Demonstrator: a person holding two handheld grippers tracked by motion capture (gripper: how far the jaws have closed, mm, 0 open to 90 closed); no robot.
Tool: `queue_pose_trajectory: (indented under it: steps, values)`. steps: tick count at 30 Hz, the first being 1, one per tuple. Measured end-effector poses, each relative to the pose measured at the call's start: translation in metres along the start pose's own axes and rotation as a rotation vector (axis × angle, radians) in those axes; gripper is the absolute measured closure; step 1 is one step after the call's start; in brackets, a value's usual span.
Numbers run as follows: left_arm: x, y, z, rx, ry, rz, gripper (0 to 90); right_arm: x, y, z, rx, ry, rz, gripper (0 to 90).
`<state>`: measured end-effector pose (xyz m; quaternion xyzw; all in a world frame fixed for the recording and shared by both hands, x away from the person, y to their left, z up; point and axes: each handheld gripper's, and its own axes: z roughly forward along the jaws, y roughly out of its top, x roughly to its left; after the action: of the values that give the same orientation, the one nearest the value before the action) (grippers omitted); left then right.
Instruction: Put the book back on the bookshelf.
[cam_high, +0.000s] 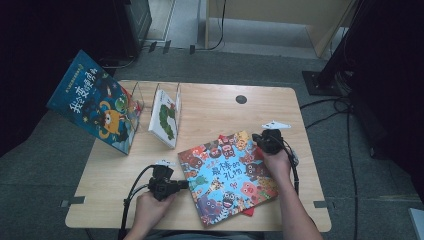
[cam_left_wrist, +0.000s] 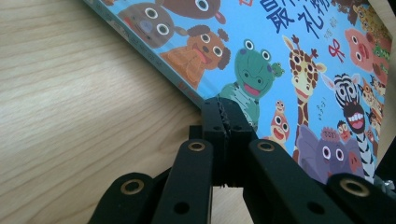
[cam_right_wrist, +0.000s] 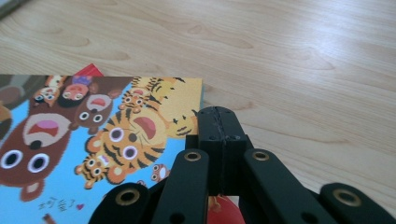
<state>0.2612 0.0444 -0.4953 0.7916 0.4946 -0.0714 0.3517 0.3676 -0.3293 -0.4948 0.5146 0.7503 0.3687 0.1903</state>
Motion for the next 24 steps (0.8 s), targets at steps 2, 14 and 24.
queue_pose_trajectory:
  steps: [2,14,24]
  values:
    - [-0.001,0.001,0.002,0.004,-0.008,0.009,90.0,-0.002,-0.001,-0.004,-0.011,0.015,0.007,90.0]
    - [0.019,0.027,-0.016,0.0,0.007,0.017,89.8,0.0,-0.021,-0.029,-0.023,0.042,-0.004,90.0]
    - [0.03,0.053,-0.022,0.0,0.016,0.061,88.5,0.005,-0.045,-0.064,-0.064,0.043,0.011,90.0]
